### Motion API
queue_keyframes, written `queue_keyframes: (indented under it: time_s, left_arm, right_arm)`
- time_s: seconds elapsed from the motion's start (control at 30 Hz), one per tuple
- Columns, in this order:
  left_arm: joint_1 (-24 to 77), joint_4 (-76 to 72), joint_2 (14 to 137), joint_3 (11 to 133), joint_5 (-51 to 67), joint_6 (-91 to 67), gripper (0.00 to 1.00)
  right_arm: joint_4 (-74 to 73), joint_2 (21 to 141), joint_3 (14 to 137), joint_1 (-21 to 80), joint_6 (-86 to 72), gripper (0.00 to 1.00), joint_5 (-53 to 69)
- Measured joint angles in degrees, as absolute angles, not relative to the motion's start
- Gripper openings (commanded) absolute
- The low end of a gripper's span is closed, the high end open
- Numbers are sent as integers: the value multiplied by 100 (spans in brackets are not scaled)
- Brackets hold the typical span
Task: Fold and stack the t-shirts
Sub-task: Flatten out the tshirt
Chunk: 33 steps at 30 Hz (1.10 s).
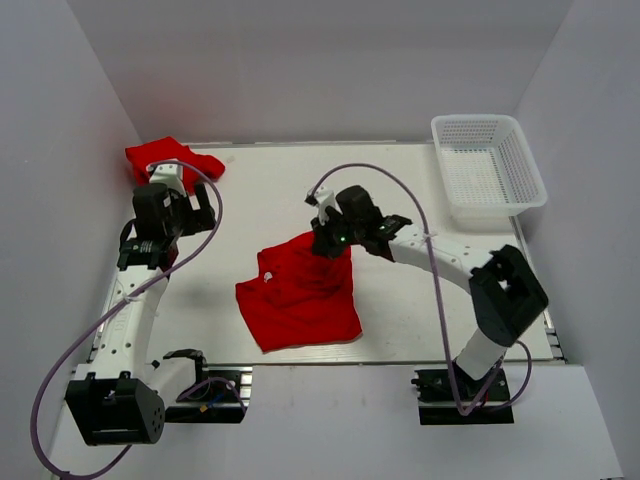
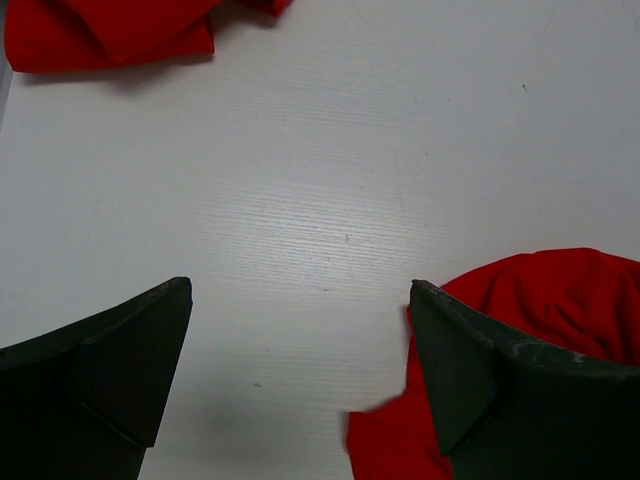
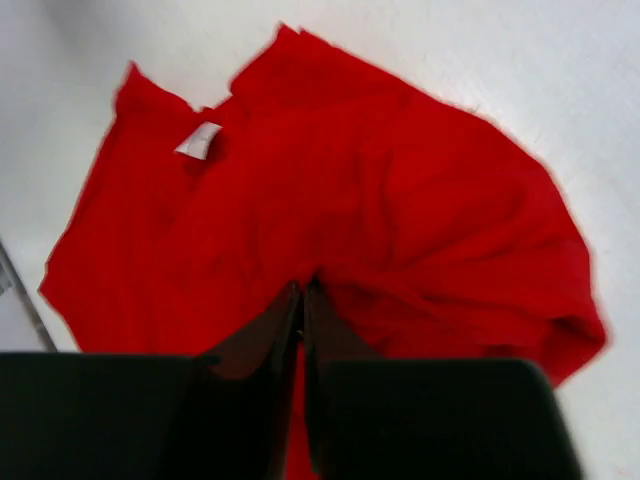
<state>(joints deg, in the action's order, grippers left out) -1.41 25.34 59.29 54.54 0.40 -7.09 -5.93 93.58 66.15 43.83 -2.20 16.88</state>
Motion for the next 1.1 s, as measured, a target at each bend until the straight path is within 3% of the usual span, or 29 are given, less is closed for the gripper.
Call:
queue_keyframes:
  time_s: [0.03,0.1,0.17,0.2,0.27,0.57,0.9,1.1]
  left_arm:
    - [-143,2528,5937,5424,40,-711,100]
    - [-141,2554,5957,5365,43,-714,100]
    - [-141,2578,5996,5323,43,-714,100]
    - [-141,2598,6012,5317,43,-716,100]
    - [-143,2635,6034,5308,43,-716,100]
    - [-143,2692,6034,5100,40,-779,100]
    - [-143,2834,6014,4993,-16,-805,100]
    - [-143,2939,5972,4989,-99,-819,100]
  right_arm:
    - [-587,9520,6598,4407,-204,39,1695]
    - [-604,9959,6641,4416,-123,52,1699]
    - [-805,10501,6875,4412,-21,71,1710]
    - [-969,10774,7015,4412,58,86,1734]
    - [-1109,10881,7067,4421,174,90,1811]
    - [-943,9496,6667,4689,657,90,1964]
    - [-882,10586,6665,5098,1031,90,1522]
    - [-642,11048,6910,5188,1066,69,1138]
